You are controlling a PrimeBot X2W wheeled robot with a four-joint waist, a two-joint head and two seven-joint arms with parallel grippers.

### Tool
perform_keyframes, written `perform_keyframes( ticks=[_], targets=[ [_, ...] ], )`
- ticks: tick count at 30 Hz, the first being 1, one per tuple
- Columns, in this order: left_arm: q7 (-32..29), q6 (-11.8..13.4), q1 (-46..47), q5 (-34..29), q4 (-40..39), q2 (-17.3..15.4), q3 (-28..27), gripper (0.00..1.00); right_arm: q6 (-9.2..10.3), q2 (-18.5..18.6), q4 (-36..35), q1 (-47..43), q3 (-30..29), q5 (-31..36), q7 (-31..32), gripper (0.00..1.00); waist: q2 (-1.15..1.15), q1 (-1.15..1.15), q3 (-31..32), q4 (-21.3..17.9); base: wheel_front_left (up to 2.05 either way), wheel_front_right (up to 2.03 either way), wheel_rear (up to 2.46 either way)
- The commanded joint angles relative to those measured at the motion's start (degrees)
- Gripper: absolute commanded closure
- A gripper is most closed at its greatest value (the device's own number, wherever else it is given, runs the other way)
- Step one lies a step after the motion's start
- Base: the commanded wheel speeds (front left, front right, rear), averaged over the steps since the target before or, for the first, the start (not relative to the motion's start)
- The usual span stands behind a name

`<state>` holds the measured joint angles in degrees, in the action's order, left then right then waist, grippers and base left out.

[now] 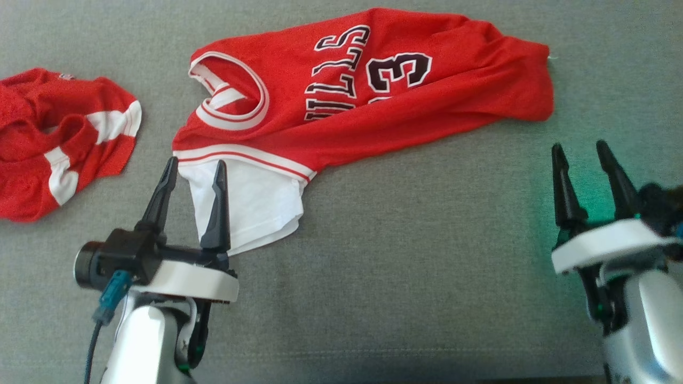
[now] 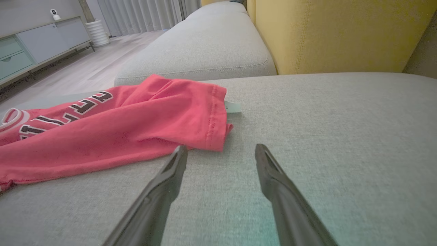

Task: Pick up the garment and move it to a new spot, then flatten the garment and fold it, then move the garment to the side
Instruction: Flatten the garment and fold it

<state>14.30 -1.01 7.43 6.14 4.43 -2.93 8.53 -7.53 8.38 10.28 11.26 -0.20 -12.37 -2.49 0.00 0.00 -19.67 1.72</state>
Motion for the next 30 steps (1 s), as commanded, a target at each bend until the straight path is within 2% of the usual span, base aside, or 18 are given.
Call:
perform_keyframes(
  ticks=[1, 13, 15, 16, 23, 28, 30],
  targets=[
    [0.7, 0.0, 1.9, -0.6, -2.1, -0.3, -1.7, 0.0, 0.04, 1.3, -1.1, 2.7, 1.3, -0.3, 0.0, 0.0, 0.0, 0.0, -0.7, 0.4, 0.0, 0.0, 0.0],
    [0.7, -0.3, 4.6, -0.5, -1.6, -0.1, -0.3, 0.0, 0.04, 4.8, 12.1, 13.2, 6.8, -6.2, -0.5, 0.0, 0.0, 0.0, -3.3, 2.4, 0.0, 0.0, 0.0],
    [0.7, -0.2, 4.7, -0.4, -1.5, -0.1, -0.3, 0.0, 0.04, 5.4, 12.9, 14.0, 8.2, -7.1, -0.9, 0.69, 0.0, 0.0, -3.4, 2.4, 0.0, 0.0, 0.0],
    [0.7, -0.2, 4.7, -0.4, -1.5, -0.1, -0.3, 0.0, 0.04, 5.6, 13.2, 14.2, 8.6, -7.6, -1.2, 1.0, 0.0, 0.0, -3.4, 2.4, 0.0, 0.0, 0.0],
    [0.7, 0.0, 4.6, -0.3, -1.5, -0.1, -0.4, 0.0, 0.04, 7.5, 11.3, 12.4, 11.0, -8.2, -4.0, 1.0, 0.0, 0.0, -3.0, 1.7, 0.0, 0.0, 0.0],
    [0.7, 0.1, 4.0, -0.3, -1.5, 0.0, -0.6, 0.0, 0.04, 7.3, 5.2, 7.4, 10.4, -7.7, -4.8, 1.0, 0.0, 0.0, -2.0, 1.1, 0.0, 0.0, 0.0],
    [0.7, 0.3, 3.5, -0.3, -1.6, 0.0, -1.0, 0.0, 0.04, 6.9, 0.7, 3.8, 10.0, -7.3, -4.1, 1.0, 0.0, 0.0, -1.5, 0.5, 0.0, 0.0, 0.0]
  ],
)
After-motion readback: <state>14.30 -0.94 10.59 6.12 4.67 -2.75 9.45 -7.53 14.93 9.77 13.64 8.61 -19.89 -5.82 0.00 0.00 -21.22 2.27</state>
